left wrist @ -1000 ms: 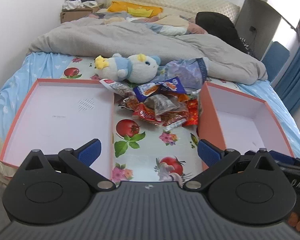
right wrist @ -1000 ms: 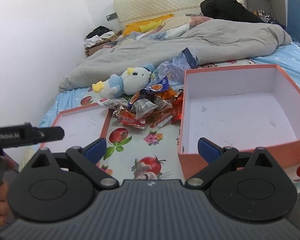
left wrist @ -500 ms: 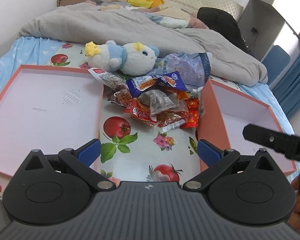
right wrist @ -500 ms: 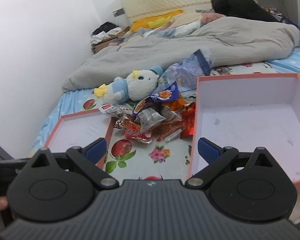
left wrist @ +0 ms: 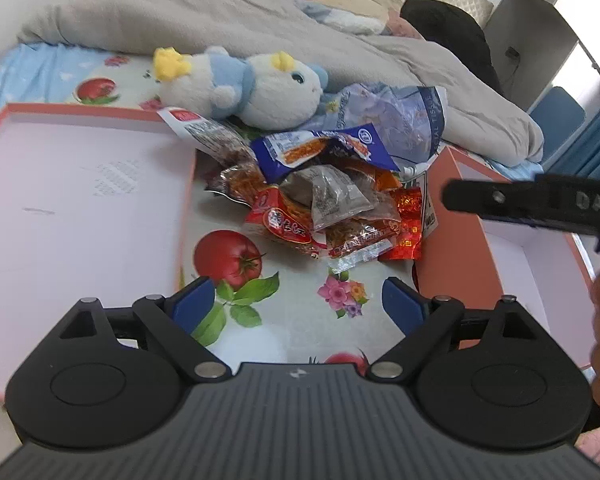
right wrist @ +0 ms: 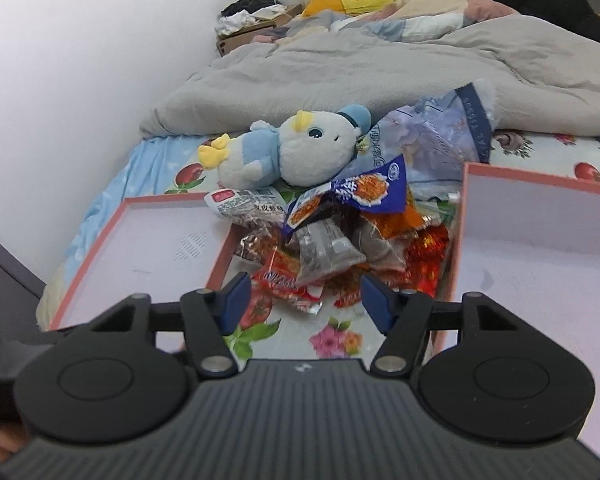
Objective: Organize snacks
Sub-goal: 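Reach the right tool into the snack pile and grasp a clear seed packet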
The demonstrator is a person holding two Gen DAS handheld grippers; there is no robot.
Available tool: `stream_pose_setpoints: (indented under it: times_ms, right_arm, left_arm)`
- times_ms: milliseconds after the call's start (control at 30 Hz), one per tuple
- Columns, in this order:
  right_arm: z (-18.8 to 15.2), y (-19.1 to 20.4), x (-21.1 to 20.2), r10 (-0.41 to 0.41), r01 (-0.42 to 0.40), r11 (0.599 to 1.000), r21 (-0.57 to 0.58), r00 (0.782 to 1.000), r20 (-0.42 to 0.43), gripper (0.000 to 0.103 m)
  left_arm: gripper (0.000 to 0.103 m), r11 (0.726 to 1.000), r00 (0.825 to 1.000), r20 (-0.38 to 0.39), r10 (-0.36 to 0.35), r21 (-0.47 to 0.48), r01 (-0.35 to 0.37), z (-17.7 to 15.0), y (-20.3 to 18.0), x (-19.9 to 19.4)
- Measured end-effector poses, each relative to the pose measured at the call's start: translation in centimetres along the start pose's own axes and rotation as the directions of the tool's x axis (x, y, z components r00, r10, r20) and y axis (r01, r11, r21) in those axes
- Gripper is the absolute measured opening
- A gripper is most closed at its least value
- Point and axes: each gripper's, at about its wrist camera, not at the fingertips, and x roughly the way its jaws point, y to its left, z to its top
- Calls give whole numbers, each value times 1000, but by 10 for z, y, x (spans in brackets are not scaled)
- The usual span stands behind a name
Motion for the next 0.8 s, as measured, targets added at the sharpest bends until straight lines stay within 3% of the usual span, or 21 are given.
stream_pose_setpoints:
  times_ms: [467, 800]
  right_arm:
    - [33, -13, 98, 22, -31, 996, -79, 994, -106, 64]
    - [40, -13, 154, -12, -20, 988, -156, 980, -199, 63]
  left_arm:
    - [89, 994, 999, -34, -2, 110, 6, 27, 4, 76]
    - [91, 978, 996, -77, 49, 204, -32, 35, 3, 123]
